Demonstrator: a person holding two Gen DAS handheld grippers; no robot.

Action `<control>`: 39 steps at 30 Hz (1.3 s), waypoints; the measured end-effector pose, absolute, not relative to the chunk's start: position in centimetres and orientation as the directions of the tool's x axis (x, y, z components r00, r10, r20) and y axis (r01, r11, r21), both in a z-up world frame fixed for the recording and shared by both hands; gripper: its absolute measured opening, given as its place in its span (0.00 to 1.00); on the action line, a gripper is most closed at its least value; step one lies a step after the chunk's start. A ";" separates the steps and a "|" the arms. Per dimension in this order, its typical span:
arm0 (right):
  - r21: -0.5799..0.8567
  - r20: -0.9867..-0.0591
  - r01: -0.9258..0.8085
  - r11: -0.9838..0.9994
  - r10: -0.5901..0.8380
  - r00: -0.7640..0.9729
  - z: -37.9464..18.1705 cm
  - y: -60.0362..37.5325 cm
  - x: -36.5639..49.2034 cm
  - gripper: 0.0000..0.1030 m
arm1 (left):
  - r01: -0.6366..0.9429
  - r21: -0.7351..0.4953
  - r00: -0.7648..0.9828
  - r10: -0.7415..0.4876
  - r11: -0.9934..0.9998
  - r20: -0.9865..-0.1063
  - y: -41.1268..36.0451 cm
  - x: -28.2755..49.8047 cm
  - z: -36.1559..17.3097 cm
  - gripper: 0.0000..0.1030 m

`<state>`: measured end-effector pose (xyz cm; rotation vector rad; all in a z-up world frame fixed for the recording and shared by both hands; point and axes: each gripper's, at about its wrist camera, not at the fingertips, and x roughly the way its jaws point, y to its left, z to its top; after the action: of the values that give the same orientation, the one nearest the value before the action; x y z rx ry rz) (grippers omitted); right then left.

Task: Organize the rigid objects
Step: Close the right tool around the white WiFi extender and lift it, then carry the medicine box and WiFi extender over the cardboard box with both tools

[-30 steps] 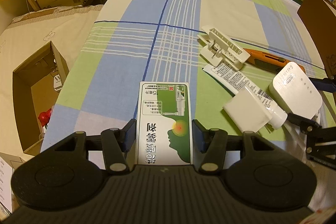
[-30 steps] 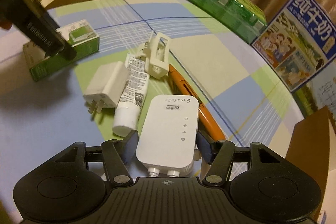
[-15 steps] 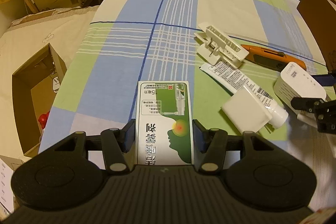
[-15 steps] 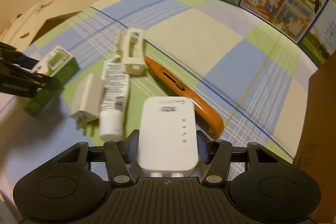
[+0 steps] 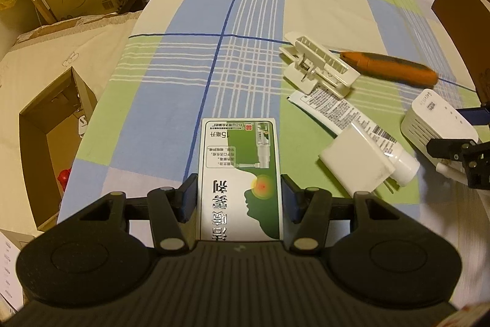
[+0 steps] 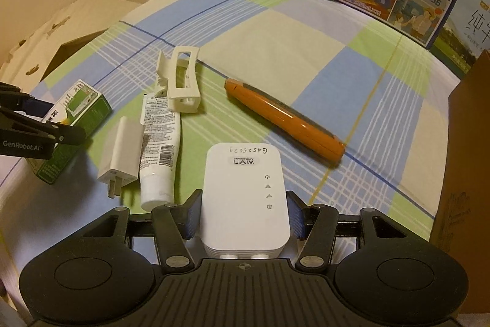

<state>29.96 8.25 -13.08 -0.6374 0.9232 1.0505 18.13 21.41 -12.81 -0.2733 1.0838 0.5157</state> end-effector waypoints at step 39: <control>0.108 -0.665 -0.827 0.551 0.658 0.352 1.7 -5.9 33.1 0.51 | -0.151 -0.026 0.666 0.082 0.988 -0.742 6.2 28.3 0.8 0.50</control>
<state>33.13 -5.89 1.75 -0.2658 0.7241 0.9757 28.26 6.22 0.81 -0.0878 0.8324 0.1313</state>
